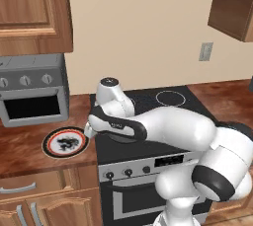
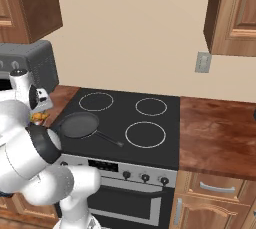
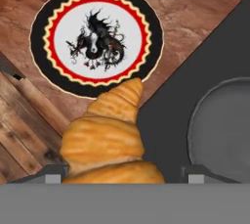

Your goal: Pick the croissant and place it on the pan. Then turn on the stove to warm the croissant.

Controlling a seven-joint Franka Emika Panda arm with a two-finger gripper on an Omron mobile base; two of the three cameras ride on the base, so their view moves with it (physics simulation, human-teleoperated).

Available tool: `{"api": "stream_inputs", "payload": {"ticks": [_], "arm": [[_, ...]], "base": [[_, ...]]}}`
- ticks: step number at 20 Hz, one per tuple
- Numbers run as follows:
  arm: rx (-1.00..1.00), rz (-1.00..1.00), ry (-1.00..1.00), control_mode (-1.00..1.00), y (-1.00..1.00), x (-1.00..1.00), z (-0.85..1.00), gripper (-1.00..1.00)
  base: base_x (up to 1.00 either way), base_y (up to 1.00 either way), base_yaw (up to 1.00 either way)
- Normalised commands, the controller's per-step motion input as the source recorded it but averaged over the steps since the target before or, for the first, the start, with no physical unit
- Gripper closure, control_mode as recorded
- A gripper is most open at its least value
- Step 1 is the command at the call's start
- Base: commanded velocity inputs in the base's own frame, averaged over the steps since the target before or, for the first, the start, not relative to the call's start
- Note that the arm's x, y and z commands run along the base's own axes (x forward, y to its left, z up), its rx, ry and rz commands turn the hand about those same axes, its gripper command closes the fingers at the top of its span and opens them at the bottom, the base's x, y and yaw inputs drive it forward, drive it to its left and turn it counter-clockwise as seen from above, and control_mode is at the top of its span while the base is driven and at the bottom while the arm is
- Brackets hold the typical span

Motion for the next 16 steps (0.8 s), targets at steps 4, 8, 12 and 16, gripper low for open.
{"api": "stream_inputs", "payload": {"ticks": [4,8,12,16], "arm": [[0.00,0.00,0.00,-1.00,-0.70,-0.18,0.24,1.00],[0.00,0.00,0.00,-1.00,-0.63,-0.11,0.15,1.00],[0.00,0.00,0.00,-1.00,-0.58,-0.01,0.00,1.00],[0.00,0.00,0.00,-1.00,-0.48,0.00,0.00,1.00]], "base": [[0.00,0.00,0.00],[0.00,0.00,0.00],[0.00,0.00,0.00],[0.00,0.00,0.00]]}}
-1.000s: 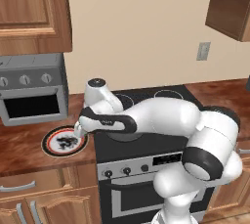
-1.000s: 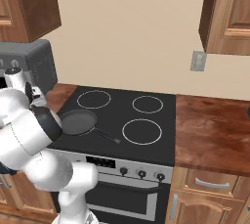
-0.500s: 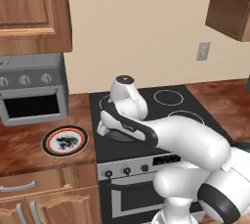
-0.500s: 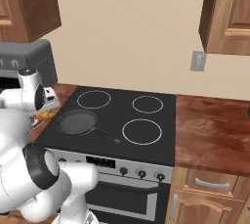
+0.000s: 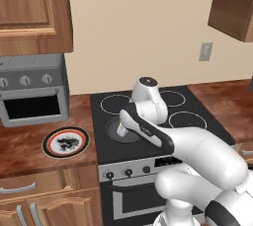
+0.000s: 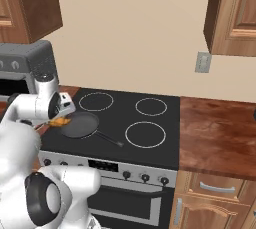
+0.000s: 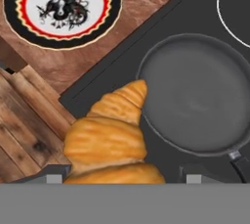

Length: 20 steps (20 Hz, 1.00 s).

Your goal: Pick the croissant and place it on the pan. Then turn on the stove to warm the croissant.

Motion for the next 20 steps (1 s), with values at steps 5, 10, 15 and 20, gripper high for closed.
{"api": "stream_inputs", "payload": {"ticks": [5,10,15,20], "arm": [[0.00,0.00,0.00,-1.00,-0.40,0.08,0.00,1.00],[0.00,0.00,0.00,-1.00,-0.29,0.22,-0.03,1.00],[0.00,0.00,0.05,-1.00,-0.15,0.35,-0.11,1.00],[0.00,0.00,0.11,-1.00,-0.01,0.45,-0.10,1.00]], "base": [[0.00,0.00,0.00],[0.00,0.00,0.00],[0.00,0.00,0.00],[0.00,0.00,0.00]]}}
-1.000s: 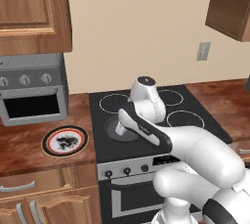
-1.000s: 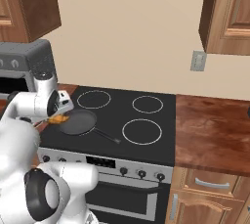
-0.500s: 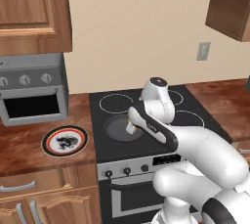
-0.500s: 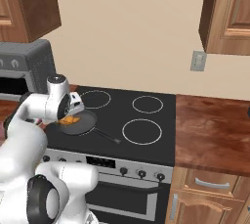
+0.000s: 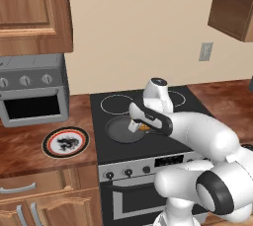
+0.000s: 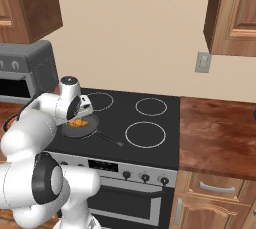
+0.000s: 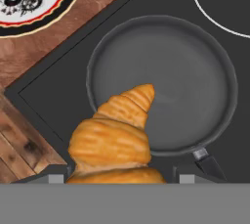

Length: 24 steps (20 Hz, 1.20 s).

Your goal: Pick the croissant and place it on the pan. Then turn on the stove to warm the croissant.

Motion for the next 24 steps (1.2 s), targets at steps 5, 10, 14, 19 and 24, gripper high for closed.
{"api": "stream_inputs", "payload": {"ticks": [5,10,14,19,24], "arm": [[0.00,0.00,0.10,-1.00,0.01,0.42,-0.11,1.00],[0.00,0.00,0.06,-1.00,0.11,0.35,-0.20,1.00],[-0.01,0.00,0.04,-1.00,0.28,0.26,-0.30,1.00],[-0.01,0.00,0.03,-1.00,0.28,0.13,-0.37,1.00],[0.00,0.00,0.01,-1.00,0.05,0.12,-0.34,1.00]], "base": [[0.00,0.00,0.00],[0.00,0.00,0.00],[0.00,0.00,0.00],[0.00,0.00,0.00],[0.00,0.00,0.00]]}}
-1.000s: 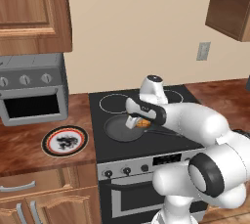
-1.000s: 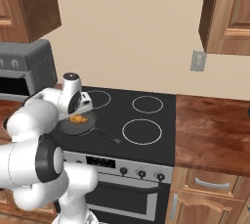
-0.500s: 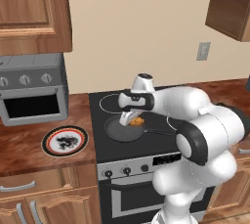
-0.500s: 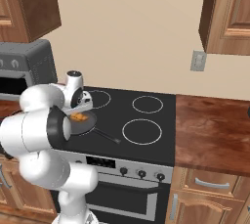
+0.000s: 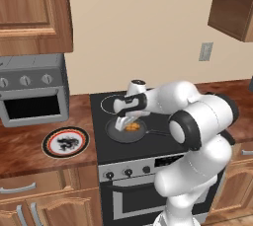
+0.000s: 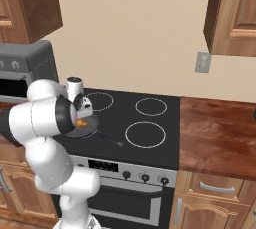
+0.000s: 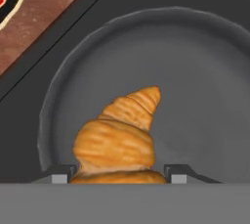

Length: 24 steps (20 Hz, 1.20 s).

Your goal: Pick the croissant and place it on the pan. Then turn on the stove to warm the croissant.

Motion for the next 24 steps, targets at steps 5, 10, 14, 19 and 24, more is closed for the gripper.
{"api": "stream_inputs", "payload": {"ticks": [5,10,14,19,24], "arm": [[0.00,0.00,0.00,-1.00,-0.01,0.09,-0.30,1.00],[0.00,0.00,0.00,-1.00,0.00,0.27,-0.28,1.00],[0.00,0.00,0.00,-1.00,0.00,0.26,-0.28,1.00],[0.00,0.00,0.00,-1.00,0.00,0.18,-0.22,-1.00],[0.00,0.00,0.00,-1.00,0.00,0.00,0.00,-1.00]], "base": [[0.00,0.00,0.00],[0.00,0.00,0.00],[0.00,0.00,0.00],[0.00,0.00,0.00],[0.00,0.00,0.00]]}}
